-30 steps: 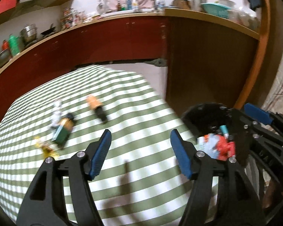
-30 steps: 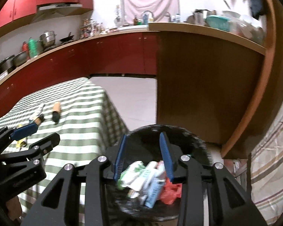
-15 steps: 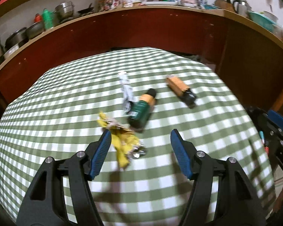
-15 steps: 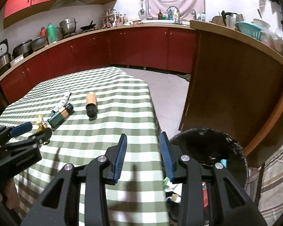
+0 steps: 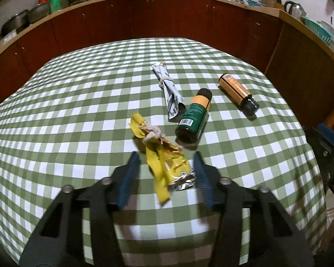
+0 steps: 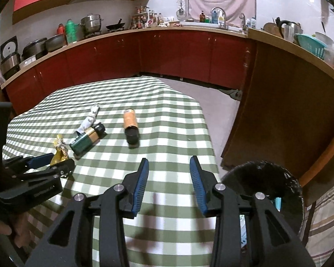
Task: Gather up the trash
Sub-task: 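Grasp the yellow crumpled wrapper with the left tool, then grasp the green bottle with the right tool while the left tool holds the wrapper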
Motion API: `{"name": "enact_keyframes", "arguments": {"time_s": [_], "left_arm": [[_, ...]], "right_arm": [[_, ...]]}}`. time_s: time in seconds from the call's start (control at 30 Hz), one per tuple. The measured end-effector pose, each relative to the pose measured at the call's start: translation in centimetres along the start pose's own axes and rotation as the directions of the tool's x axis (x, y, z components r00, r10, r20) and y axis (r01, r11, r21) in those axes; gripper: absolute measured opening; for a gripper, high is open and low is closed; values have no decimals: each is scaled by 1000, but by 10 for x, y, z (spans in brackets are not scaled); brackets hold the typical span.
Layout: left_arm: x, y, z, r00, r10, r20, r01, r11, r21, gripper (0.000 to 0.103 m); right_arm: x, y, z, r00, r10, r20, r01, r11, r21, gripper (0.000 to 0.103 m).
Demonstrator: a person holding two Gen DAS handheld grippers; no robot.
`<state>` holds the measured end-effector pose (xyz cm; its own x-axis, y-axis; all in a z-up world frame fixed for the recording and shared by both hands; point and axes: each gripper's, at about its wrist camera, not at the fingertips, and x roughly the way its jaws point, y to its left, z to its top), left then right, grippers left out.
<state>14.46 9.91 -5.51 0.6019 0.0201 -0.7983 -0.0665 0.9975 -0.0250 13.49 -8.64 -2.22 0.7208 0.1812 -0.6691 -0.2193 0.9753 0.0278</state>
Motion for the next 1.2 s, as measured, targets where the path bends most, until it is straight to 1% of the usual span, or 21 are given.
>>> {"name": "enact_keyframes", "arguments": {"time_s": [0.03, 0.07, 0.17, 0.3, 0.47, 0.63, 0.9, 0.93, 0.97, 1.03, 1.2], "left_arm": [[0, 2, 0, 1000, -7, -1, 7, 1000, 3, 38], [-1, 5, -1, 1000, -13, -1, 13, 1000, 5, 36], [-3, 17, -2, 999, -39, 2, 39, 999, -5, 36], [-8, 36, -7, 999, -36, 9, 37, 999, -14, 35], [-10, 59, -6, 1000, -6, 19, 6, 1000, -25, 35], [-18, 91, -7, 998, 46, 39, -44, 998, -41, 35], [-24, 148, -5, 992, 116, 48, -111, 990, -84, 35], [-24, 154, -4, 991, 122, 49, -117, 989, -91, 35], [-24, 156, -5, 991, 125, 49, -120, 988, -94, 35], [-24, 165, -4, 990, 132, 47, -126, 987, -104, 35], [-22, 174, -4, 991, 126, 43, -121, 987, -110, 35]], "right_arm": [[1, 3, 1, 1000, 1, 0, -1, 1000, -3, 39], [2, 8, 2, 1000, 6, -2, -6, 1000, -8, 39], [5, 18, 5, 1000, 14, -4, -14, 1000, -17, 39], [10, 35, 9, 1000, 28, -10, -29, 999, -35, 39], [21, 60, 16, 998, 64, -25, -66, 997, -47, 39], [34, 87, 22, 995, 89, -49, -92, 994, -66, 39], [56, 110, 29, 992, 85, -98, -91, 994, -61, 40], [57, 112, 30, 992, 79, -96, -85, 995, -60, 44], [58, 114, 31, 993, 71, -97, -77, 995, -61, 46], [61, 118, 33, 993, 57, -103, -64, 996, -64, 47], [69, 120, 32, 990, 20, -138, -31, 996, -80, 48]]}}
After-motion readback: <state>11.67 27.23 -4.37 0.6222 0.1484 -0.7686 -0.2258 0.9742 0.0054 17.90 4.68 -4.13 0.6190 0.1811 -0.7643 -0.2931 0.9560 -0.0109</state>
